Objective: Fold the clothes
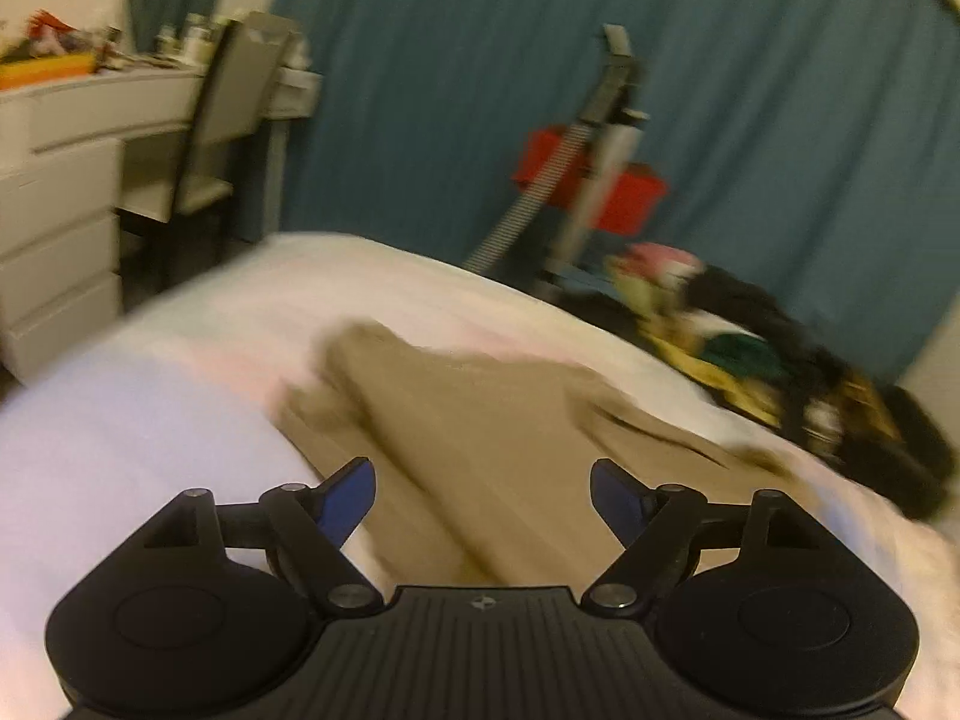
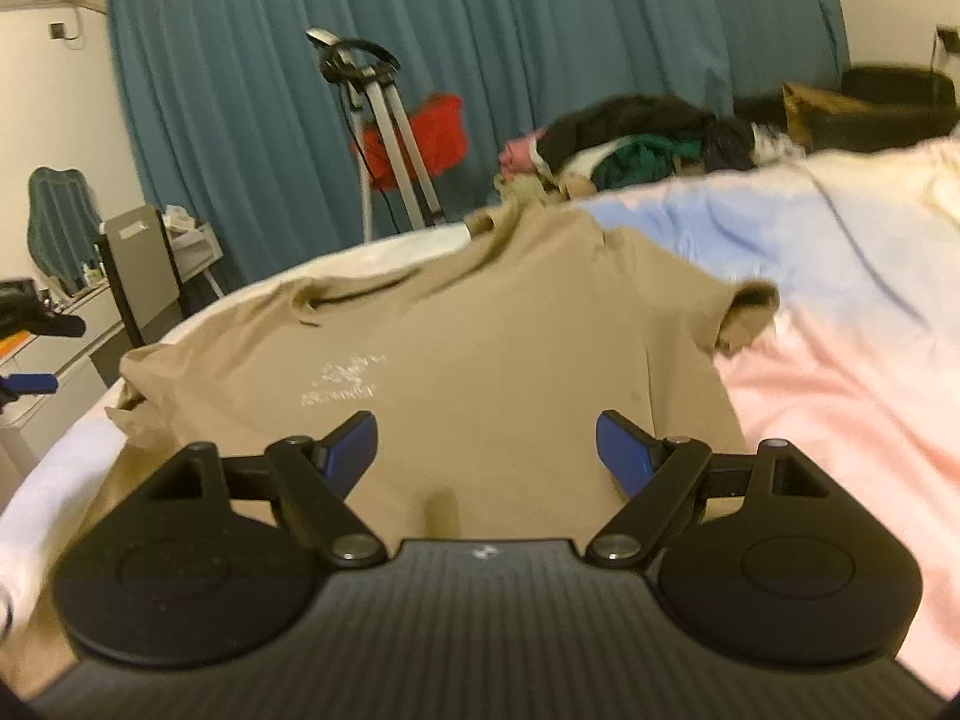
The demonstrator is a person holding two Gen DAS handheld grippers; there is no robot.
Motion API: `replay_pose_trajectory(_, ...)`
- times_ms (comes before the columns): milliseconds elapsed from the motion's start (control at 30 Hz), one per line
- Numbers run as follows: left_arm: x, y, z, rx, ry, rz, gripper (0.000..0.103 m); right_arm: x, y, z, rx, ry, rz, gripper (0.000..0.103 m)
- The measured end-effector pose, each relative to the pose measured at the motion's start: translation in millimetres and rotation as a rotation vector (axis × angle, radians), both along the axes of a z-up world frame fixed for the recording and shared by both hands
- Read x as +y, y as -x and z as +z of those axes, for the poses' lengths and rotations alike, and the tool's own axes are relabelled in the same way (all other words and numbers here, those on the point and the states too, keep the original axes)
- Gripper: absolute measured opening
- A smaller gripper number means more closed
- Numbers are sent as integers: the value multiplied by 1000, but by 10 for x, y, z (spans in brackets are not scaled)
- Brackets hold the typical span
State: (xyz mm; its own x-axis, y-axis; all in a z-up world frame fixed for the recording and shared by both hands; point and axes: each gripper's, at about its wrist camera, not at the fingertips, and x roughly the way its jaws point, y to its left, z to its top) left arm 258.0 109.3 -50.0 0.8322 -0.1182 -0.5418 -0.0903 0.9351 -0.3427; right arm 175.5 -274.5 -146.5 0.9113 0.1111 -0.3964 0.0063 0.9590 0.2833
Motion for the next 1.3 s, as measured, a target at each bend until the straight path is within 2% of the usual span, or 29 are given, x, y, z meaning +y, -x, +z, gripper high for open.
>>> replay_pose_trajectory(100,-409,520,46,-15,-16,-89,83,6,118,87,-32,12,13,81)
replay_pose_trajectory(200,-709,949,19,-11,-49,-159,83,-16,252,130,-12,-21,7,81)
replay_pose_trajectory(300,-890,1274,-38,-38,-75,-200,83,-100,356,123,29,-83,-31,81)
replay_pose_trajectory(400,-839,1496,-89,-42,-84,-214,83,-246,354,118,39,-131,-65,81)
replay_pose_trajectory(500,-787,1488,-125,-48,-53,-202,84,-418,294,115,39,-169,-100,81)
replay_pose_trajectory(733,-751,1094,-448,-25,3,-205,84,-1086,-536,-17,87,-134,-280,78)
replay_pose_trajectory(833,-779,916,-576,-1,44,-221,84,-1240,-881,-137,120,-74,-337,78)
replay_pose_trajectory(900,-801,811,-641,-1,49,-224,84,-1261,-1084,-238,152,-32,-342,72)
replay_pose_trajectory(933,-810,760,-666,-2,47,-224,84,-1247,-1158,-281,169,-24,-326,55)
replay_pose_trajectory(967,-811,703,-687,4,53,-226,84,-1198,-1214,-301,177,-11,-303,32)
replay_pose_trajectory(1000,-812,645,-709,11,60,-227,84,-1098,-1240,-300,174,18,-281,29)
replay_pose_trajectory(1100,-797,495,-768,28,86,-225,84,-662,-1258,-250,149,246,-231,18)
replay_pose_trajectory(1133,-783,454,-785,32,99,-220,84,-514,-1243,-236,132,326,-210,10)
replay_pose_trajectory(1200,-755,378,-821,42,123,-211,84,-189,-1191,-213,93,489,-163,9)
replay_pose_trajectory(1300,-688,313,-885,72,160,-195,84,203,-1120,-204,47,618,-93,8)
